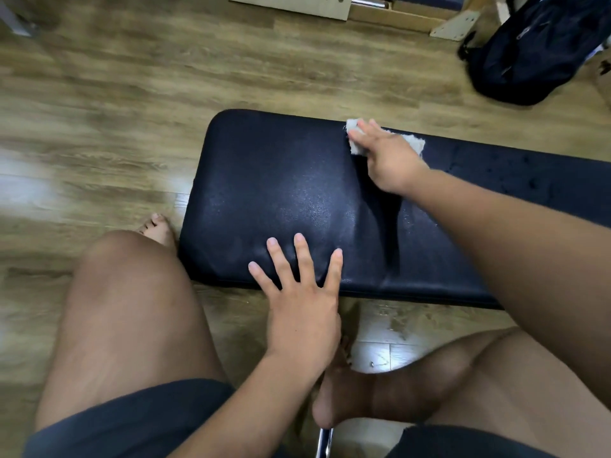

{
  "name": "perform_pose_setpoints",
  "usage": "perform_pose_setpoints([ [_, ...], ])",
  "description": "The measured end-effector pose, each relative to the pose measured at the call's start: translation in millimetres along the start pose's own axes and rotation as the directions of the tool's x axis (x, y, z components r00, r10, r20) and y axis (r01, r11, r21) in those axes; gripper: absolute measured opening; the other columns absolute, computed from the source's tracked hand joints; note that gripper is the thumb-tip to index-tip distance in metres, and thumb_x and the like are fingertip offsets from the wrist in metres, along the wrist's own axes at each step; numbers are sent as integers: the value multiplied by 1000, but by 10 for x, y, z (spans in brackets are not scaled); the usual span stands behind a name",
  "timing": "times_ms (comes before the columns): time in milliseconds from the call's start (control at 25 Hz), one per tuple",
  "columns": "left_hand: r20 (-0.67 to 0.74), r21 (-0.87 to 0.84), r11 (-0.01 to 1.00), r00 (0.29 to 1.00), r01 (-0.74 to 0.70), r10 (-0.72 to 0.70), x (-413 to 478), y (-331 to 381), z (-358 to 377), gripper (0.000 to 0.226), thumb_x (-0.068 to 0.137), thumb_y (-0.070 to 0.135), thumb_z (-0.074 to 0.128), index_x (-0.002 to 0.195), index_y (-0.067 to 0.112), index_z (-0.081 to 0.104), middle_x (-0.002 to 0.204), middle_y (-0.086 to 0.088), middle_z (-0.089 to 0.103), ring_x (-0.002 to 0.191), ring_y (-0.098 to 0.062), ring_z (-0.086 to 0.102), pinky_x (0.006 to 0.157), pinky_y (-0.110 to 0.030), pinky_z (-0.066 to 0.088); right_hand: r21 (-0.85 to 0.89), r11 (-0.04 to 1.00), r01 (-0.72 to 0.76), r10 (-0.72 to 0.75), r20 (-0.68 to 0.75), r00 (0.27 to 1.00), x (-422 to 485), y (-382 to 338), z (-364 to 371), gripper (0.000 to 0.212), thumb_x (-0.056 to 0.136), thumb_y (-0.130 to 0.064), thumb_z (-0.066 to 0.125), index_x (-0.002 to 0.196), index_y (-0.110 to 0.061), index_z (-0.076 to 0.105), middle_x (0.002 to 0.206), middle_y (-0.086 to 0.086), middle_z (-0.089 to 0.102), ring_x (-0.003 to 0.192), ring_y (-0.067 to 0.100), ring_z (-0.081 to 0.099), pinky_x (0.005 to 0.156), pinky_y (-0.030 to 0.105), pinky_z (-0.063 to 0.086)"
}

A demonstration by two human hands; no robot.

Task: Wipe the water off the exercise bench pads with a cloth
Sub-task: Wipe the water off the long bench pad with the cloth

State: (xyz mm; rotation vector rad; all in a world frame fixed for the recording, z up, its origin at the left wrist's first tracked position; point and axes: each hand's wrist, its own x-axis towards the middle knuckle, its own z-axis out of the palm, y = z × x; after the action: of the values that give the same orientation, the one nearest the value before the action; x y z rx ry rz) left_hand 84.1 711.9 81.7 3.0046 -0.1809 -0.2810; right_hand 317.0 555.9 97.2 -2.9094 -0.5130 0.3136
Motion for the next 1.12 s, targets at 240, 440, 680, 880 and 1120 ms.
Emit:
perform_pose_setpoints([
  [240,1,-34,999,1000,-31,31,41,-13,87,92,63,16,77,147,24,42,150,-37,29,134,-69,12,97,-84,11,67,988,-136,136,-3,991,499,113,-108,46,94,-7,42,138,-20,50,145,5,47,135,21,41,106,15,24],
  [440,108,6,1000,994,-18,17,34,5,-65,84,91,22,51,156,29,-2,156,-36,-13,133,-68,-20,98,-84,-4,115,993,-33,43,-87,995,81,-11,-60,41,90,6,41,128,1,55,139,21,50,131,36,44,113,34,28],
  [680,202,35,999,979,-14,7,29,13,-234,85,95,35,48,153,34,-15,158,-27,-22,136,-62,-23,105,-79,2,221,975,24,7,-139,990,-1294,-181,345,49,89,8,45,134,-8,53,146,13,43,141,29,31,115,26,11],
  [880,184,51,999,983,-13,4,-26,-31,-252,84,93,36,47,153,39,-12,161,-18,-19,142,-55,-18,112,-73,4,221,968,119,-92,-132,987,-2167,-164,549,56,83,8,49,134,-13,54,146,5,44,139,20,34,117,33,21],
  [1120,160,44,999,987,17,-24,-36,-14,-219,85,91,36,48,154,40,-9,161,-18,-17,142,-55,-17,112,-73,3,227,904,-362,411,-235,881,-2681,773,338,49,87,2,49,131,-17,58,144,5,48,138,20,38,114,23,21],
])
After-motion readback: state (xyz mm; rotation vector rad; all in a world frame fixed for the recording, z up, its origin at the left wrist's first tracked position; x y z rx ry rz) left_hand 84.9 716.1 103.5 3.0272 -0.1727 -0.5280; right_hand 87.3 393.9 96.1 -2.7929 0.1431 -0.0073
